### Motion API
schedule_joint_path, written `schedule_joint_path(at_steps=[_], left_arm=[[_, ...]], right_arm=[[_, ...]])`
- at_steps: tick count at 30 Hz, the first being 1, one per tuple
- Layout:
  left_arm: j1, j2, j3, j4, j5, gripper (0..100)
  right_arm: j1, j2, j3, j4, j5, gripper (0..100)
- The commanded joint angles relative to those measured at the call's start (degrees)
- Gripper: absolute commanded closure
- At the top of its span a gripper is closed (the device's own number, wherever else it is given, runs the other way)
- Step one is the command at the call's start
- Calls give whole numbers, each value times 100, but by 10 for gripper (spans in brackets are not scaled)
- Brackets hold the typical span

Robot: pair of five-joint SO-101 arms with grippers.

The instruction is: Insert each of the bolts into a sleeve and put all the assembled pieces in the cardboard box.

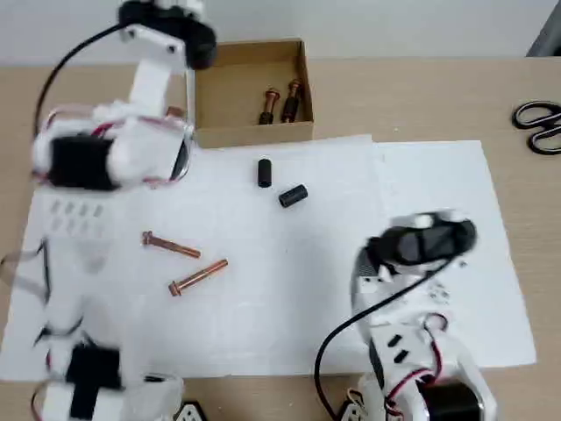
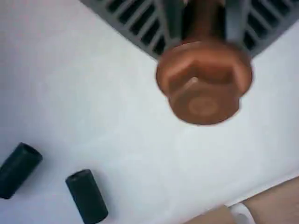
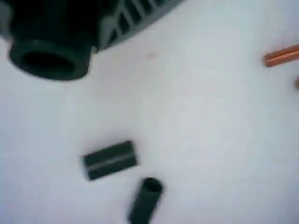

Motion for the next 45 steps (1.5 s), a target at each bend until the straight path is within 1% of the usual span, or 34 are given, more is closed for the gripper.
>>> schedule_joint_path(at_steps=[1, 6, 10, 12, 17, 19, 22, 24, 26, 28, 33, 38, 40, 45], left_arm=[[-18, -1495, 637, 62, 255, 994], [-9, -2998, 1701, 62, 967, 994], [-9, -3956, 2607, 53, 1354, 994], [26, -4334, 3046, 9, 1679, 994], [44, -5222, 4356, -765, 2734, 994], [299, -5600, 4901, -1213, 3024, 994], [914, -6224, 5648, -1802, 3552, 994], [1143, -6567, 6044, -2092, 3859, 994], [1090, -6831, 6334, -2207, 3903, 994], [1108, -7024, 6510, -2180, 3903, 994], [1679, -7332, 6589, -2013, 3912, 994], [2084, -7437, 6607, -2092, 3930, 994], [2119, -7437, 6607, -2207, 3930, 994], [2119, -7437, 6607, -2514, 3930, 994]], right_arm=[[-444, 286, 53, -558, -105, 995], [-875, 523, 97, -769, -211, 995], [-1235, 382, 114, -725, -396, 995], [-1332, 338, 114, -734, -396, 995], [-1358, 233, 114, -532, -387, 995], [-1358, 48, 114, -303, -387, 995], [-1411, -400, 114, 57, -387, 995], [-1745, -716, 114, 268, -360, 995], [-2158, -919, 114, 409, -378, 995], [-2387, -919, 114, 426, -378, 995], [-2686, -901, 105, 374, -360, 995], [-3451, -901, 132, 321, -369, 995], [-3591, -901, 316, 101, -360, 995], [-3609, -901, 914, -778, -264, 995]])
